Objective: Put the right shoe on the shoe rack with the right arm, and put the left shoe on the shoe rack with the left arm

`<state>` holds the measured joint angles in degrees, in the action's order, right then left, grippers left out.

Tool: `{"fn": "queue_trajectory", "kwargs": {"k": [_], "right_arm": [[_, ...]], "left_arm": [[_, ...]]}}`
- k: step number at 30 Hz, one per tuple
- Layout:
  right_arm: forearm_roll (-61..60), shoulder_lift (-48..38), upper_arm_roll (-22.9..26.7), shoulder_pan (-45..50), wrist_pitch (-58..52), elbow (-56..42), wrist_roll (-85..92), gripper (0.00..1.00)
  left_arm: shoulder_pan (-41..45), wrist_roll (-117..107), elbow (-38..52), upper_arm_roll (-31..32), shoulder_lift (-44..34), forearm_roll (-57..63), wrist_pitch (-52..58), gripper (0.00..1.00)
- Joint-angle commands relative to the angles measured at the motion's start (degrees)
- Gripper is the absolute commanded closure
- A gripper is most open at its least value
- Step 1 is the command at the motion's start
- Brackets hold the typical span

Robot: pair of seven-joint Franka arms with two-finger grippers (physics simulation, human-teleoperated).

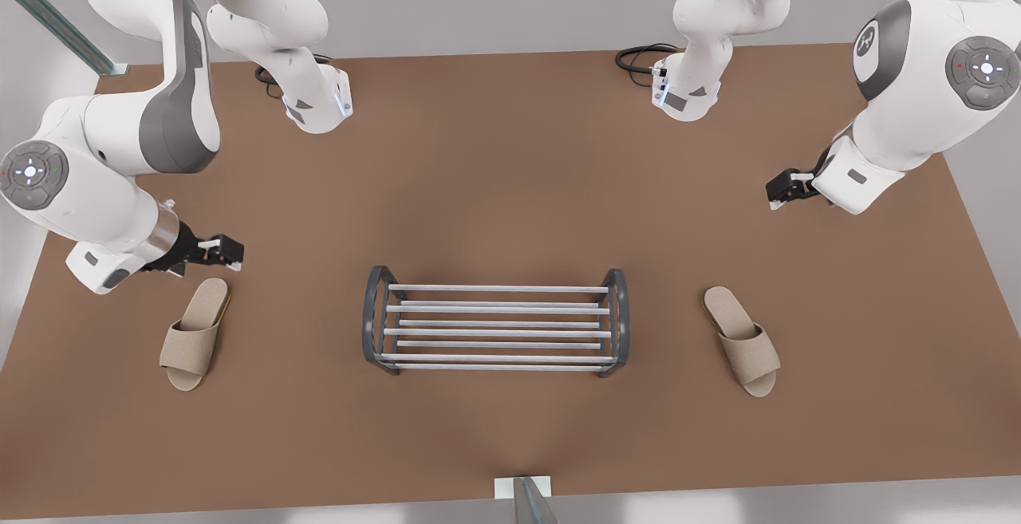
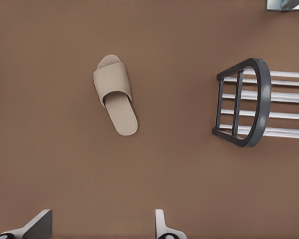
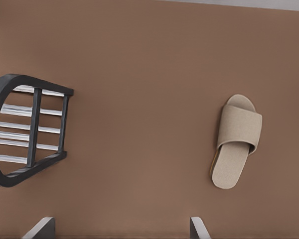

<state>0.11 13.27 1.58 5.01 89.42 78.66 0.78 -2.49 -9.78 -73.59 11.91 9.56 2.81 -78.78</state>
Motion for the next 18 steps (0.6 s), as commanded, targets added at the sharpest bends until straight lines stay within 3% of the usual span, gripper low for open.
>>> {"fn": "queue_trajectory", "kwargs": {"k": [1, 4, 6, 7, 10, 13, 15, 16, 18], "right_arm": [[0.0, 0.0, 0.0, 0.3, -2.0, 0.0, 4.1, 0.0], [-0.1, 1.4, 0.1, 1.0, -1.9, 0.4, 4.8, 0.0], [-0.2, 2.5, 0.1, 0.9, -1.0, 0.3, 4.8, 0.0], [-1.0, 4.1, 0.1, 0.1, -1.0, 0.9, 4.5, 0.0], [-1.2, 6.9, 0.1, 0.5, 1.9, 4.7, 5.3, 0.0], [0.9, 2.2, 0.1, -1.1, 25.6, 24.8, 15.8, 0.0], [5.1, -5.3, 0.2, -1.2, 47.4, 40.9, 27.1, 0.0], [6.5, -5.7, 0.1, -2.6, 54.8, 43.9, 37.3, 0.0], [7.0, -5.7, 0.1, -3.4, 58.5, 43.9, 49.0, 0.0]], "left_arm": [[-0.1, -1.3, 0.0, 0.0, -0.1, 0.1, -0.1, 0.0], [4.1, -5.9, 0.0, 0.0, 1.4, 4.2, -0.1, 0.0], [16.3, -41.1, -3.7, 0.0, 3.4, 13.8, -1.4, 0.0], [22.5, -63.1, -9.2, 0.0, 4.3, 20.2, -8.4, 0.0], [23.8, -93.9, -26.3, -0.2, 0.6, 30.0, -30.7, 0.0], [23.8, -122.7, -41.2, -0.4, -2.3, 44.0, -45.1, 0.0], [23.8, -136.6, -48.0, -4.6, -2.1, 52.0, -53.4, 0.0], [23.7, -141.6, -50.1, -5.2, -1.7, 54.9, -57.4, 0.0], [23.6, -154.9, -51.0, -6.3, 1.3, 63.1, -63.7, 0.0]]}}
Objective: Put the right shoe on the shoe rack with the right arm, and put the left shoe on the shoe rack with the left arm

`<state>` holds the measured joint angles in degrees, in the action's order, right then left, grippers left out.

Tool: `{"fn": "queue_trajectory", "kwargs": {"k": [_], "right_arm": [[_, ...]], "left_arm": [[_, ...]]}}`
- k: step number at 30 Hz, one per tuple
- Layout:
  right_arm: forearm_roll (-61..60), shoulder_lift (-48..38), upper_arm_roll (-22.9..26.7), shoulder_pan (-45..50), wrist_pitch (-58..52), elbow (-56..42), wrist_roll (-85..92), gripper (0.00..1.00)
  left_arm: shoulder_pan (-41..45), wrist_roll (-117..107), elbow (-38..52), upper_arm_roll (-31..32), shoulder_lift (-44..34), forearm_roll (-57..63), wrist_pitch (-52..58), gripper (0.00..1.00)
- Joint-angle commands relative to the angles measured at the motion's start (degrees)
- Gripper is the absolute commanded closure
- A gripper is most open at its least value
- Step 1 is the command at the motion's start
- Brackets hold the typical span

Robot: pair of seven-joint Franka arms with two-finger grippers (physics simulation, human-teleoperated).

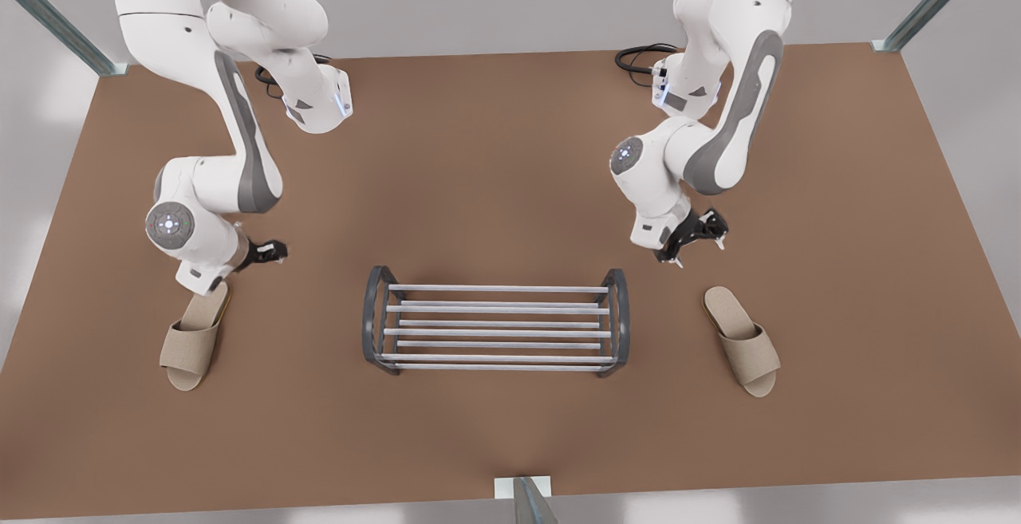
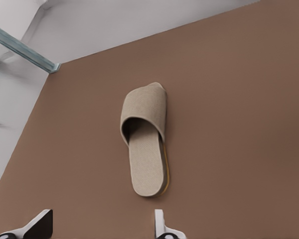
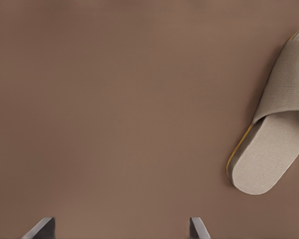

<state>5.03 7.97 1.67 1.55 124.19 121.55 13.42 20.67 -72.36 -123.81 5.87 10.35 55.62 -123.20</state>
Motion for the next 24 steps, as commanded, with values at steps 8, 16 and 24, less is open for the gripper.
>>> {"fn": "queue_trajectory", "kwargs": {"k": [8, 16, 24], "right_arm": [[5.4, 11.9, -49.3, -54.9, 24.3, -6.8, 79.2, 0.0], [70.4, 47.7, -81.5, -76.3, 25.6, -9.7, 79.2, 0.0], [107.9, 66.0, -80.2, -82.8, 45.4, -5.5, 94.8, 0.0]], "left_arm": [[-4.5, -107.8, 0.8, -4.6, 10.7, 43.0, -25.2, 0.0], [-7.4, -107.7, 6.5, -6.2, 19.4, 58.0, -25.0, 0.0], [-9.1, -108.2, 9.5, -7.4, 23.2, 67.7, -21.9, 0.0]]}}
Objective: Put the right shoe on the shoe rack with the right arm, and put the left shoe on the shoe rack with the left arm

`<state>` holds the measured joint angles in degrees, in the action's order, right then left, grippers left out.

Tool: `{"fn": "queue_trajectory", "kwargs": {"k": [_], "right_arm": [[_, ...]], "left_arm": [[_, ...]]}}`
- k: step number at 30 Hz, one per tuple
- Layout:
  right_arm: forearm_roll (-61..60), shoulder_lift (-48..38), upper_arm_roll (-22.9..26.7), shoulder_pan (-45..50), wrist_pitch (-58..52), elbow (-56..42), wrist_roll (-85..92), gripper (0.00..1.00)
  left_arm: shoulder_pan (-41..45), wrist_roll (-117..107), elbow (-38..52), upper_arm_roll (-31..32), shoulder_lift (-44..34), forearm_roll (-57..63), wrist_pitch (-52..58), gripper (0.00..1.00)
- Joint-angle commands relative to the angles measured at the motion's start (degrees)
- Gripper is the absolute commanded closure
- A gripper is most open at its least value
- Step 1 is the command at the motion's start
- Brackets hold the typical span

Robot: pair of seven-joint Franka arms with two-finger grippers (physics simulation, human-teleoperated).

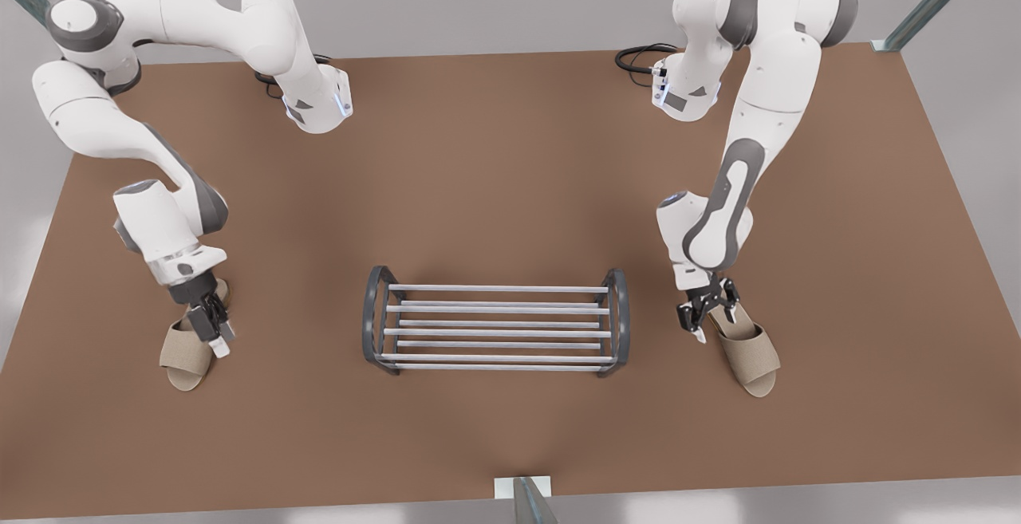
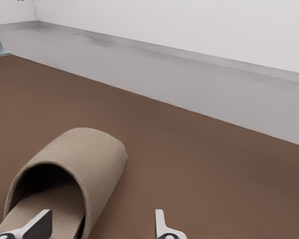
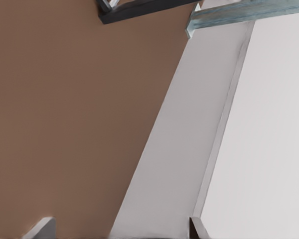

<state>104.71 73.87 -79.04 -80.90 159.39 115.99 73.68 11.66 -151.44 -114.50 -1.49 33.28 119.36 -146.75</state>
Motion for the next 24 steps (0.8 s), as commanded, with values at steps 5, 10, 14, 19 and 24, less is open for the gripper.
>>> {"fn": "queue_trajectory", "kwargs": {"k": [5, 10, 14, 19, 24], "right_arm": [[8.2, -1.5, 3.3, 3.1, 9.8, -3.2, 35.6, 0.0], [8.3, -3.7, 9.2, 12.5, 9.8, -8.1, 52.1, 0.0], [8.9, -3.9, 10.9, 14.3, 9.7, -9.6, 69.0, 0.0], [9.5, -4.6, 12.0, 15.2, 6.4, -10.7, 80.2, 0.0], [22.2, -4.5, 11.1, 8.7, 0.6, 3.5, 63.2, 0.0]], "left_arm": [[0.5, -28.7, 0.2, 0.0, 1.4, 9.8, 8.1, 0.0], [0.4, -28.9, 0.2, 0.0, 3.2, 12.1, 12.2, 0.0], [0.1, -28.9, 2.2, -0.1, 5.8, 12.1, 13.5, 0.0], [0.1, -28.7, 5.5, -0.1, 7.9, 12.4, 13.5, 0.0], [-0.1, -28.6, 9.2, -0.4, 10.9, 14.7, 13.4, 0.0]]}}
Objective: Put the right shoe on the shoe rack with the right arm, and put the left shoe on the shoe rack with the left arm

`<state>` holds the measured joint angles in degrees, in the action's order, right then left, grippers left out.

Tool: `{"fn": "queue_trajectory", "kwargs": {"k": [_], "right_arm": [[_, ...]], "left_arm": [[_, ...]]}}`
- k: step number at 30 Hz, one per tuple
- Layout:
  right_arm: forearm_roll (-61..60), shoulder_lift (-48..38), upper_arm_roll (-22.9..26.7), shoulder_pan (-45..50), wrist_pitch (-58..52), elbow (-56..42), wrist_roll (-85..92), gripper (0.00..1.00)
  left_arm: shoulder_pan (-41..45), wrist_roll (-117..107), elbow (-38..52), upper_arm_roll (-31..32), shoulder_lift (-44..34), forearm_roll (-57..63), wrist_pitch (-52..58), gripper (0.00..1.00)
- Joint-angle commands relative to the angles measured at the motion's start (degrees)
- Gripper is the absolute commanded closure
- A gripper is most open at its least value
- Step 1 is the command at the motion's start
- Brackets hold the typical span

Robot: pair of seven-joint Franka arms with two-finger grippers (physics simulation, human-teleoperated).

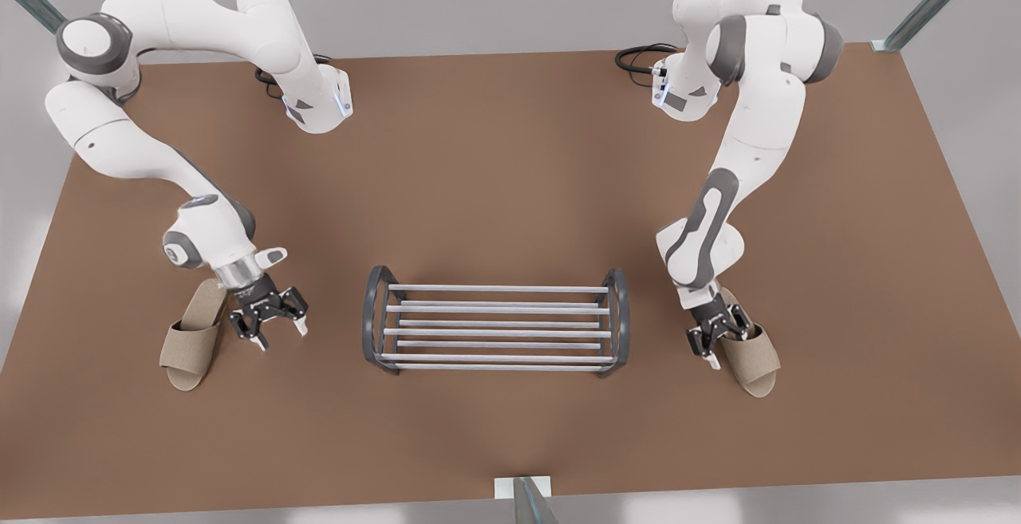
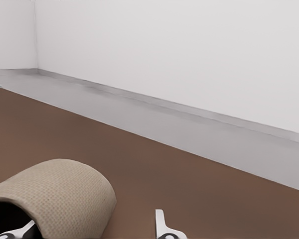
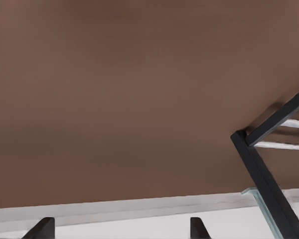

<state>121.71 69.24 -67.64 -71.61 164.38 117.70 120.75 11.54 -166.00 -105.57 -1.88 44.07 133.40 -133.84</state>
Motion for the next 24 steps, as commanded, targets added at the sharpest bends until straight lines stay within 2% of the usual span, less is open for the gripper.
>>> {"fn": "queue_trajectory", "kwargs": {"k": [1, 5, 9, 11, 12, 15, 17, 18, 22, 24], "right_arm": [[5.2, 0.1, -0.2, -0.4, -4.5, 1.7, 12.2, 0.0], [5.6, 0.1, -0.3, -1.1, -8.1, 5.2, 8.6, 0.0], [10.8, 0.0, -2.3, -1.5, -15.1, 8.8, -3.8, 0.0], [15.6, 0.0, -2.9, -2.4, -19.5, 11.2, -9.5, 0.0], [15.7, -0.2, -4.0, -3.2, -20.7, 12.1, -9.5, 0.0], [20.6, 0.3, -4.1, -7.5, -21.8, 14.6, -13.7, 0.0], [20.6, 0.3, -4.1, -12.4, -21.6, 16.4, -14.3, 0.0], [20.5, 0.2, -4.0, -13.7, -20.2, 16.4, -14.4, 0.0], [23.5, 0.0, -3.9, -20.8, -19.9, 19.8, -25.2, 0.0], [33.3, 0.5, -3.7, -21.5, -20.3, 19.8, -25.8, 0.0]], "left_arm": [[0.0, -14.0, 0.7, -0.1, 0.7, 0.6, 0.6, 0.0], [-0.8, -14.0, 2.0, -0.1, 1.2, 2.1, 0.5, 0.0], [-0.7, -14.0, 1.9, -0.1, 1.2, 2.1, 0.5, 0.0], [-0.7, -14.3, 1.9, -0.1, 1.1, 2.0, 0.5, 0.23], [-0.7, -14.3, 1.9, -0.1, 1.1, 2.0, 0.5, 0.26], [-0.7, -14.4, 1.9, -0.1, 1.0, 2.0, 0.4, 0.5], [-0.6, -14.6, 1.9, -0.1, 1.0, 2.0, 0.3, 0.55], [-0.6, -14.9, 1.9, -0.1, 0.8, 1.9, 0.3, 0.64], [-0.6, -14.4, 1.9, 0.0, -0.4, 1.6, -0.5, 0.7], [-0.6, -14.5, 1.9, 0.0, -1.9, 1.4, -3.4, 0.75]]}}
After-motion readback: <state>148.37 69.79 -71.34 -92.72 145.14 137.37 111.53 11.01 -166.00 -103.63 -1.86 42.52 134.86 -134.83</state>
